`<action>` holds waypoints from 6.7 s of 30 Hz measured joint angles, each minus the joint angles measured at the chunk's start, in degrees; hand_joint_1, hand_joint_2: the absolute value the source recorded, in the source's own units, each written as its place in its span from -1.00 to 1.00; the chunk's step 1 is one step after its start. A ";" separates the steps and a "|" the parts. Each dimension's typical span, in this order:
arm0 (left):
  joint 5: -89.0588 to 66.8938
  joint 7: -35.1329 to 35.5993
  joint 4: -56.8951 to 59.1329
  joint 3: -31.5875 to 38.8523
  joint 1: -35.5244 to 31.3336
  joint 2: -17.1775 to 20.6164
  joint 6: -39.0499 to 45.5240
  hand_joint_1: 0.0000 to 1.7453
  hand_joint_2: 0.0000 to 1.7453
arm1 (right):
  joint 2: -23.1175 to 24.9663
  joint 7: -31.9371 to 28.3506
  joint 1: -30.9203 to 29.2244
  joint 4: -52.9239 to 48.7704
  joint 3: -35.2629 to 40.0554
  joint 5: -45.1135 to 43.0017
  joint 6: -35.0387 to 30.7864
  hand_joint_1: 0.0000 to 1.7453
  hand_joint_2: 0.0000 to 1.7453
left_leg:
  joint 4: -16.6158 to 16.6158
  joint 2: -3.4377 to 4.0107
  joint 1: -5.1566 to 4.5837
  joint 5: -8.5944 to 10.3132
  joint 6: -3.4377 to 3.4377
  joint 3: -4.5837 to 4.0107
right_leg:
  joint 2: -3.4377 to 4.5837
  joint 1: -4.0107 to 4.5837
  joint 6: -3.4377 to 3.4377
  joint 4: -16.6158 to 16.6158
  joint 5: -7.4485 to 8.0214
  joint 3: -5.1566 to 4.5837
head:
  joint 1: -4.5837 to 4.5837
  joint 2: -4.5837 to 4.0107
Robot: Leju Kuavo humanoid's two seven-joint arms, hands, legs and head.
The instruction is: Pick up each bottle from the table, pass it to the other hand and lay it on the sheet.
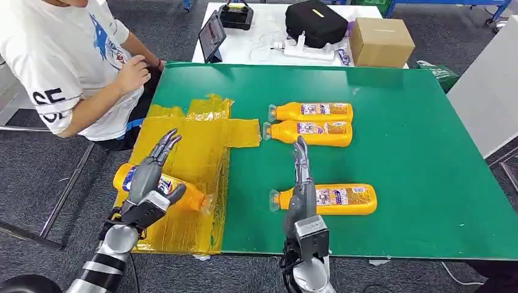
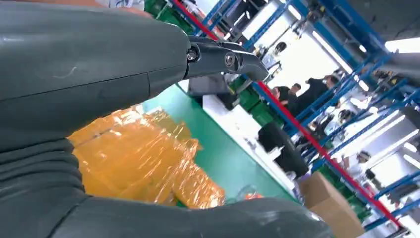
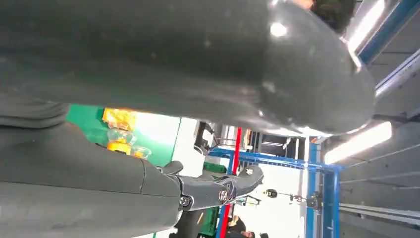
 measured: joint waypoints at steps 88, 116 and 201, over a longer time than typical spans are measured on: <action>18.18 0.17 15.93 5.75 2.00 -12.76 6.12 -1.00 1.00 | -42.21 38.82 -34.60 33.99 17.43 12.63 42.98 -1.00 1.00 | 0.08 -0.11 -0.24 0.09 0.38 -0.03 | -0.15 -0.18 0.28 -0.05 0.17 0.12 | -0.07 0.00; 18.86 1.95 14.40 5.88 4.45 -13.53 2.97 -1.00 1.00 | -34.35 34.40 -24.21 25.17 12.43 21.91 16.21 1.00 1.00 | 0.07 0.00 -0.15 0.03 0.32 0.16 | 0.08 -0.11 0.27 -0.02 0.20 0.27 | -0.07 0.00; 36.04 11.21 7.30 -11.37 4.28 -9.31 -18.62 1.00 1.00 | 4.33 2.25 -16.29 42.95 6.21 18.80 -11.37 1.00 1.00 | 0.04 -0.01 -0.13 0.09 0.24 -0.30 | -0.04 -0.12 0.20 -0.01 0.12 -0.29 | 0.00 0.00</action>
